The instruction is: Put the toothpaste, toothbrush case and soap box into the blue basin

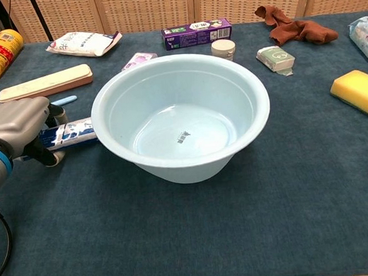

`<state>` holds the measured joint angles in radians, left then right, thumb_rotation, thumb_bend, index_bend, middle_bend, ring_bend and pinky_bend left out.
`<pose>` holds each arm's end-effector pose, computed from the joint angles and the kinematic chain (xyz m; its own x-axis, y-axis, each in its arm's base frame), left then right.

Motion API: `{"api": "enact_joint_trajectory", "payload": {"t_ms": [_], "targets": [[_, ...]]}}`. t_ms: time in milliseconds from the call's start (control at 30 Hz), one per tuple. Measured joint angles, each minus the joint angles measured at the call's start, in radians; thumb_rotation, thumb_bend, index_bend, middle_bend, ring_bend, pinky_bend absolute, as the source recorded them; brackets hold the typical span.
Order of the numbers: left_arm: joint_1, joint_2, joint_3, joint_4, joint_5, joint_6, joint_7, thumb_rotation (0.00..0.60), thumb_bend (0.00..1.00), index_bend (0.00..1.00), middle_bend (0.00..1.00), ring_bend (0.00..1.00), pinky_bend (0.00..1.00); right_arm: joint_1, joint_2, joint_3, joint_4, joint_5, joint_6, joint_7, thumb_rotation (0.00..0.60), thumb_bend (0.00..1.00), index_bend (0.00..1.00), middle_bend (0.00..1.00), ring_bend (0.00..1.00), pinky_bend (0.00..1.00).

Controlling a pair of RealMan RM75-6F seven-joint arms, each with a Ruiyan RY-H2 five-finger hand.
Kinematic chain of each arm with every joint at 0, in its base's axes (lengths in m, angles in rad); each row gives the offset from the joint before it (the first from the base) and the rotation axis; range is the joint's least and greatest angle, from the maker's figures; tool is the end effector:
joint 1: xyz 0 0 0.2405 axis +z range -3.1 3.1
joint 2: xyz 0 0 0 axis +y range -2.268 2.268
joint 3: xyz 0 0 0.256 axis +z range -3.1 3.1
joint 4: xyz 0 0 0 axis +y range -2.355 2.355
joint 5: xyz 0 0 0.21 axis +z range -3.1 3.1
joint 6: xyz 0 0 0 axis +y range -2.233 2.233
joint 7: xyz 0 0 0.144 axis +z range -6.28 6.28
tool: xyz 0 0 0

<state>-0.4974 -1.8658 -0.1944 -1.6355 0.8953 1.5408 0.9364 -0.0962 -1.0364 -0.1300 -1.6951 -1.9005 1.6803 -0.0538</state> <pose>-0.1568 0.2588 -0.0415 0.4862 0.1750 0.8561 0.8567 0.0974 -0.5065 -0.2727 -0.0842 0.1605 0.4110 -0.0480 0.9104 -0.8930 -0.2220 0.3915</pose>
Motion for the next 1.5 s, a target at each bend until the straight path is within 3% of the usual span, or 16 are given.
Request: {"api": "enact_joint_trajectory", "payload": {"t_ms": [300,833,1500], "targets": [[0.012,0.053,0.010,-0.022,0.035,0.019,0.009,0.600,0.50,0.84,0.55,0.55,0.53,-0.001,0.001,0.000,0.000,-0.001,0.001,-0.001,0.600,0.13,0.00,0.00,0.00,0.00],[0.030,0.243,0.001,-0.180,0.102,0.064,0.067,0.600,0.50,0.84,0.57,0.57,0.54,-0.002,-0.002,0.000,0.001,-0.006,0.002,-0.005,0.600,0.13,0.00,0.00,0.00,0.00],[-0.014,0.278,-0.056,-0.333,0.211,0.126,0.155,0.600,0.50,0.84,0.57,0.57,0.54,-0.002,-0.001,0.000,-0.001,-0.005,0.002,-0.004,0.600,0.13,0.00,0.00,0.00,0.00]]}}
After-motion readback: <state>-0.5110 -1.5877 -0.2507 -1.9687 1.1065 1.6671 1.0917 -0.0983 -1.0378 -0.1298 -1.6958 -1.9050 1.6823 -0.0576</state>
